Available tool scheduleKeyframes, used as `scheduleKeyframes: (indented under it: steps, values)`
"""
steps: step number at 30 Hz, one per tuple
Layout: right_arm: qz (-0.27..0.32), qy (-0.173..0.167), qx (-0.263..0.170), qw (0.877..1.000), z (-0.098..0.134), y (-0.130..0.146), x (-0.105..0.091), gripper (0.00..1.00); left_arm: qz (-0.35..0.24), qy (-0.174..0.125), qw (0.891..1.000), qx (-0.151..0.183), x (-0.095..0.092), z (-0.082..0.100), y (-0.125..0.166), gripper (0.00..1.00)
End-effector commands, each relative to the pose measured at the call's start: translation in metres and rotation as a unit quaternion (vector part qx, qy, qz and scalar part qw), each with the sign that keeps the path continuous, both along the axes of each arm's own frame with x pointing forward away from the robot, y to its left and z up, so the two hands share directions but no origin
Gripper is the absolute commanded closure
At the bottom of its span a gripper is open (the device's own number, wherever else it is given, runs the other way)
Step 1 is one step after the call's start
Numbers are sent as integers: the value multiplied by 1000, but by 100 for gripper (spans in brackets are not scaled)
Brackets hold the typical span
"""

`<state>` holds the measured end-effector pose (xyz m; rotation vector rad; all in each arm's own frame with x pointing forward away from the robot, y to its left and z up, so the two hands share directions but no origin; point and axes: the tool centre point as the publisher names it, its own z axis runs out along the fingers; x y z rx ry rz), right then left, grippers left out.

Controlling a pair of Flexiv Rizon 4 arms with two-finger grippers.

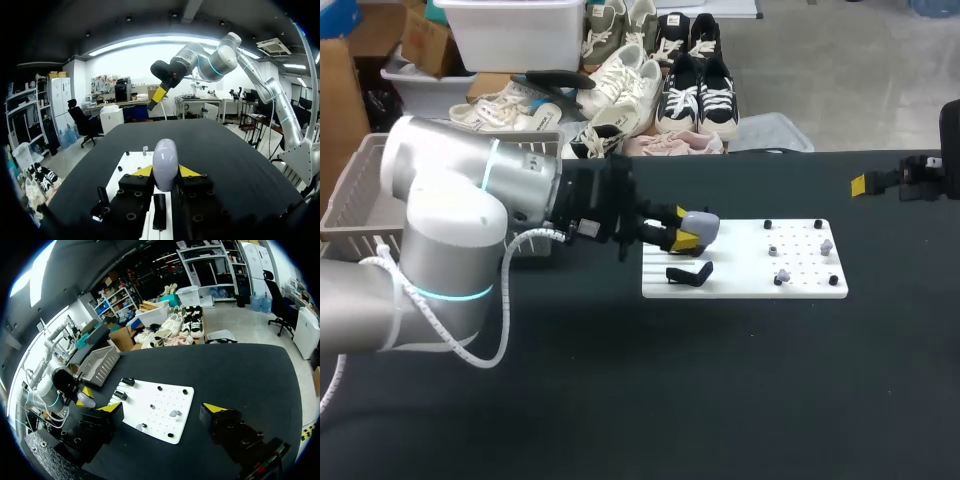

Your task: Pick up each earbud case from the left stands, insert the matching earbuds, close the lid, and place the case in the box.

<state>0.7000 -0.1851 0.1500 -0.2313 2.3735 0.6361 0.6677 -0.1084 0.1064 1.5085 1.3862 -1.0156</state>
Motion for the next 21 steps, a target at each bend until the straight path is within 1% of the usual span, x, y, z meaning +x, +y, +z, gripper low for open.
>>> scheduleKeyframes:
  steps: [1, 9, 17, 21]
  values:
    - [0, 0, 0, 1000, 0, 0, 0, 0, 24, -25, 999, -37, -14, 6, -3, 100]
    - [0, 0, 0, 1000, 0, 0, 0, 0, 13, -55, 997, -59, -22, 13, -17, 100]
    - [0, 0, 0, 1000, 0, 0, 0, 0, -5, -64, 996, -60, -26, 16, -23, 100]
    - [0, 0, 0, 1000, 0, 0, 0, 0, 0, -60, 997, -58, -25, 20, -21, 100]
